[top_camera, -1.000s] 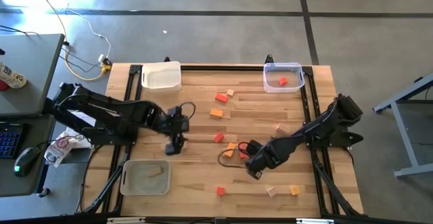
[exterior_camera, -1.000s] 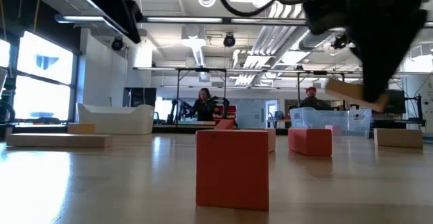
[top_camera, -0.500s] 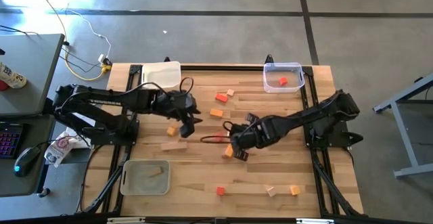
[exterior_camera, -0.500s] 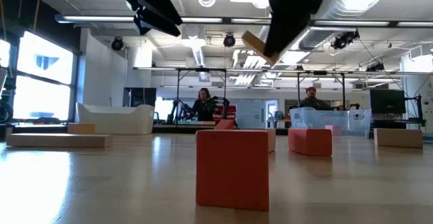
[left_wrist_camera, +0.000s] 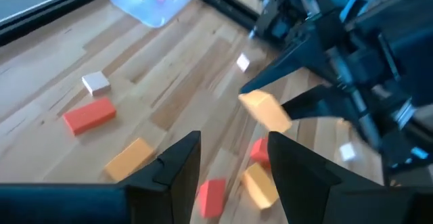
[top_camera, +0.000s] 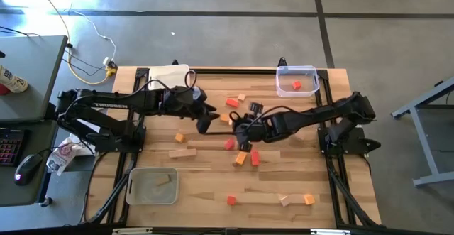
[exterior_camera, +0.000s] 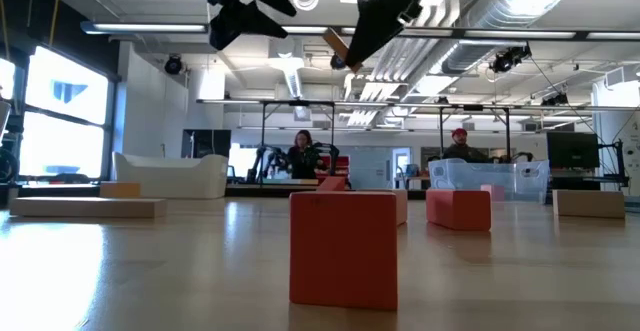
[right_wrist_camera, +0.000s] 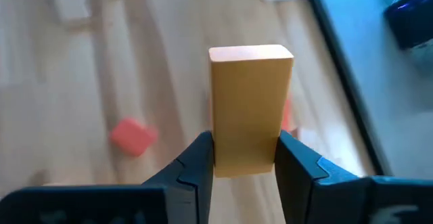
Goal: Sort & place blocks by color
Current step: Put the yellow block into the white bin
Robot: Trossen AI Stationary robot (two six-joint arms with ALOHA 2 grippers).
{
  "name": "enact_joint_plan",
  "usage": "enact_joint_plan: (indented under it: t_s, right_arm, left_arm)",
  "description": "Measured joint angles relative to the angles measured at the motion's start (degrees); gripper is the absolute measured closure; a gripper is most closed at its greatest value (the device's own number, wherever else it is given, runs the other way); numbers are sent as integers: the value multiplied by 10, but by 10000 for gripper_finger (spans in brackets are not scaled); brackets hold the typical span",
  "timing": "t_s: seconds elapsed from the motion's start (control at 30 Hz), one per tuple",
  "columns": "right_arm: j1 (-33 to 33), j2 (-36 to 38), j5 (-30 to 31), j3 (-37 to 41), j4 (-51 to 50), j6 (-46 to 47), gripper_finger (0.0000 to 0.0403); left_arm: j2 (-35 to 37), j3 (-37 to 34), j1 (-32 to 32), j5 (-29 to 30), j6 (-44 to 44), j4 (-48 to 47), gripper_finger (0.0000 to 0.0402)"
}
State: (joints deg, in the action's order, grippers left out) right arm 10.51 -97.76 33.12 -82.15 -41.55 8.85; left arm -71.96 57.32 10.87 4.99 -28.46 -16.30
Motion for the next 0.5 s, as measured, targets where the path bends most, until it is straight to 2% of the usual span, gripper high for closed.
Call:
enact_joint_plan:
  t_s: [0.17, 0.5]
  right_arm:
    - [-21, 0, 14, 0, 36, -58, 304]
    - [-53, 0, 13, 0, 40, -85, 304]
  left_arm:
    - [0, 0, 0, 12, -6, 20, 243]
    - [0, 0, 0, 51, -5, 35, 243]
